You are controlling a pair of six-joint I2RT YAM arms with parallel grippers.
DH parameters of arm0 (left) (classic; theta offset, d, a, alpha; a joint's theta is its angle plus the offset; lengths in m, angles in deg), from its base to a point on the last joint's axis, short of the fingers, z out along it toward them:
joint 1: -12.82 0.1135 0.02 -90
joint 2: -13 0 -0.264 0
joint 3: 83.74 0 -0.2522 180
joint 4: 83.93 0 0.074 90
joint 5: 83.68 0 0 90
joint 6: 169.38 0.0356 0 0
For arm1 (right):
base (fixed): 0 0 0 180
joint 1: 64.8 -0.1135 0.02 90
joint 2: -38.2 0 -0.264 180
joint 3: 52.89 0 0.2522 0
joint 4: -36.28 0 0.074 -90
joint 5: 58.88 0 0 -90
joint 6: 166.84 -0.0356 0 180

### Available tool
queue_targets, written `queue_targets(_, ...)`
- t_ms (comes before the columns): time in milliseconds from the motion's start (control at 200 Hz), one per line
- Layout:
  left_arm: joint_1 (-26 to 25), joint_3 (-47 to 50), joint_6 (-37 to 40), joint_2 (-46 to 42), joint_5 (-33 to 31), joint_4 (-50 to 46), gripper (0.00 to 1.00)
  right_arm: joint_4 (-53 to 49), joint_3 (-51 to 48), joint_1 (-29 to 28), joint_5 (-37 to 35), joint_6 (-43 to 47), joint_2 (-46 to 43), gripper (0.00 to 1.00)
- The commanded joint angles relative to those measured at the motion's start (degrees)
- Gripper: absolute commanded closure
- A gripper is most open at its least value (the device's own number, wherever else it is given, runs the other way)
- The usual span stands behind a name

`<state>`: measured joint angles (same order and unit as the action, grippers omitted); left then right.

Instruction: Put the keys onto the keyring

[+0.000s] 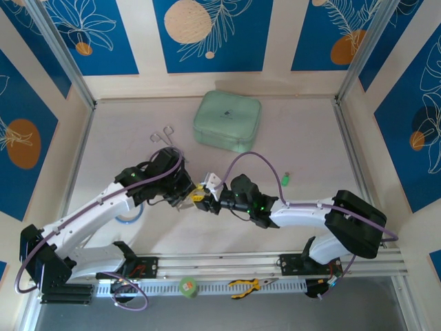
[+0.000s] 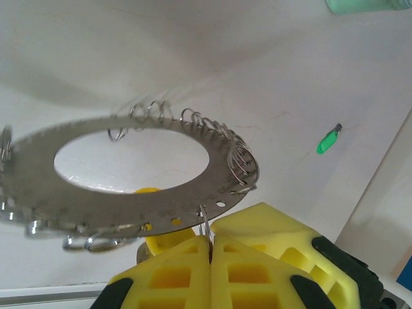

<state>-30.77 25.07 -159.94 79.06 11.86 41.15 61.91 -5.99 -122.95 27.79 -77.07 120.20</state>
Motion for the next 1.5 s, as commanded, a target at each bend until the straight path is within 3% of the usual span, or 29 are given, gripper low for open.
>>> queue_targets(0, -0.2, 0.2, -2.7, -1.9, 0.0, 1.1, 1.00, 0.2, 1.5, -0.4, -1.0, 0.2, 0.2, 0.70)
queue_targets(195, -0.3, 1.2, -4.0, -3.0, -0.9, 1.2, 1.00, -2.5, 0.2, -0.1, -2.5, 0.7, -1.4, 0.78)
queue_targets(565, -0.2, 3.9, -6.6, -3.9, -0.6, 3.8, 1.00, -3.6, -1.3, -0.9, -1.7, -0.9, -3.4, 0.75)
queue_targets(1160, -0.2, 4.2, -7.6, -4.3, -0.9, 4.8, 1.00, -6.1, -0.1, 0.1, -0.4, -2.3, -3.1, 1.00)
queue_targets(1495, -0.2, 5.0, -8.6, -4.0, -0.7, 6.7, 1.00, -8.7, -0.1, 2.0, 2.1, -6.1, 0.7, 1.00)
